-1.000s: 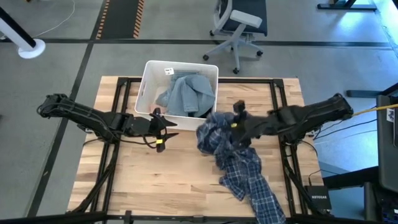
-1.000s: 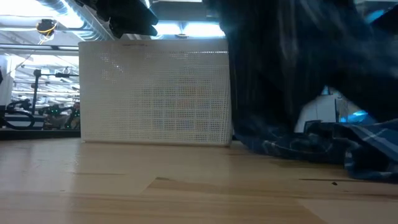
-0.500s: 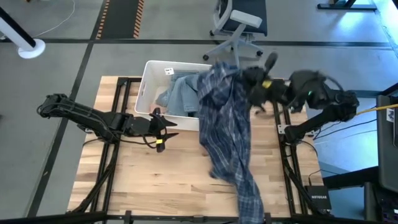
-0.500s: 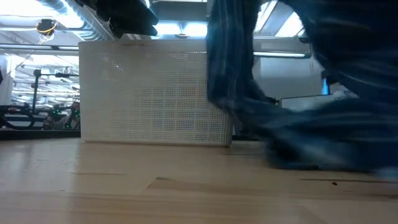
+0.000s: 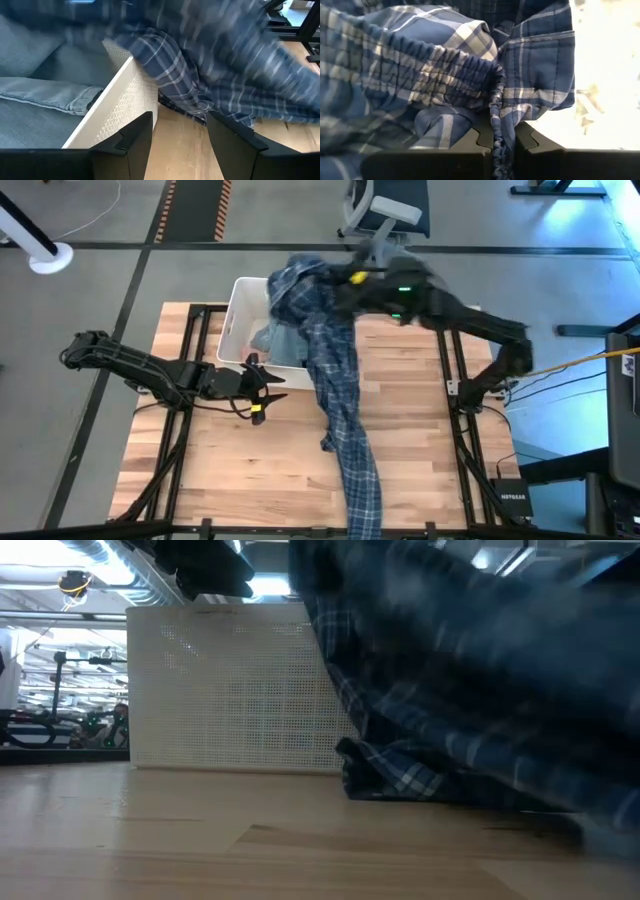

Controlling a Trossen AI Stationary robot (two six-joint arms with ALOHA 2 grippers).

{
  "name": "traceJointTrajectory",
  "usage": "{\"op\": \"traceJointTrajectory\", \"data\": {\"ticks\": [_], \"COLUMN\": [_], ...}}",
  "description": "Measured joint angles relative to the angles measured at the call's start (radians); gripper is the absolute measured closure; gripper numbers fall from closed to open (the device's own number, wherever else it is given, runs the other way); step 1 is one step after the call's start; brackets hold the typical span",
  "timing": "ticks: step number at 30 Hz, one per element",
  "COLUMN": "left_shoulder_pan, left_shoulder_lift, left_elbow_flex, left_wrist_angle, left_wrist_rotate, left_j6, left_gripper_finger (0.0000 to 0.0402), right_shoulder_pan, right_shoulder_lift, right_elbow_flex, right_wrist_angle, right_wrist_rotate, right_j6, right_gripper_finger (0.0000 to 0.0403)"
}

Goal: Sort clothes
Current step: Put the blue patterned pants to the top right of the table

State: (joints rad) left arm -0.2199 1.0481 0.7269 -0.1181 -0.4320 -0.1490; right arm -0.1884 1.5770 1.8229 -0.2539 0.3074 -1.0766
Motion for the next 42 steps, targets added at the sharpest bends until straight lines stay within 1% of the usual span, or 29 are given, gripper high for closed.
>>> {"op": "traceJointTrajectory", "data": {"ticks": [4,8,15,17,23,26,29,31,34,38,42], "left_shoulder_pan": [0.000,0.000,0.000,0.000,0.000,0.000,0.000,0.000,0.000,0.000,0.000], "left_shoulder_lift": [0.000,0.000,0.000,0.000,0.000,0.000,0.000,0.000,0.000,0.000,0.000], "left_elbow_flex": [0.000,0.000,0.000,0.000,0.000,0.000,0.000,0.000,0.000,0.000,0.000], "left_wrist_angle": [0.001,0.001,-0.002,-0.003,-0.001,0.004,0.003,0.003,0.003,0.002,0.003], "left_wrist_rotate": [0.000,0.000,0.000,0.000,0.000,0.000,0.000,0.000,0.000,0.000,0.000], "left_j6": [0.002,0.007,0.007,0.007,0.008,0.018,0.020,0.019,0.022,0.026,0.026], "left_gripper_finger": [0.0219,0.0219,0.0219,0.0219,0.0219,0.0219,0.0219,0.0219,0.0219,0.0219,0.0219], "right_shoulder_pan": [-0.038,-0.069,-0.115,-0.122,-0.119,-0.119,-0.120,-0.121,-0.113,-0.100,-0.073], "right_shoulder_lift": [0.117,0.215,0.330,0.359,0.423,0.436,0.437,0.424,0.392,0.339,0.319], "right_elbow_flex": [0.000,0.000,-0.001,-0.001,-0.001,-0.001,-0.001,0.009,0.071,0.190,0.293], "right_wrist_angle": [-0.016,-0.014,-0.061,-0.084,-0.126,-0.132,-0.146,-0.172,-0.241,-0.364,-0.547], "right_wrist_rotate": [-0.075,-0.102,-0.207,-0.221,-0.219,-0.217,-0.212,-0.211,-0.179,-0.145,-0.158], "right_j6": [0.044,0.126,0.201,0.216,0.254,0.281,0.282,0.242,0.187,0.165,0.160], "right_gripper_finger": [0.0378,0.0369,0.0371,0.0361,0.0312,0.0283,0.0244,0.0217,0.0184,0.0161,0.0158]}}
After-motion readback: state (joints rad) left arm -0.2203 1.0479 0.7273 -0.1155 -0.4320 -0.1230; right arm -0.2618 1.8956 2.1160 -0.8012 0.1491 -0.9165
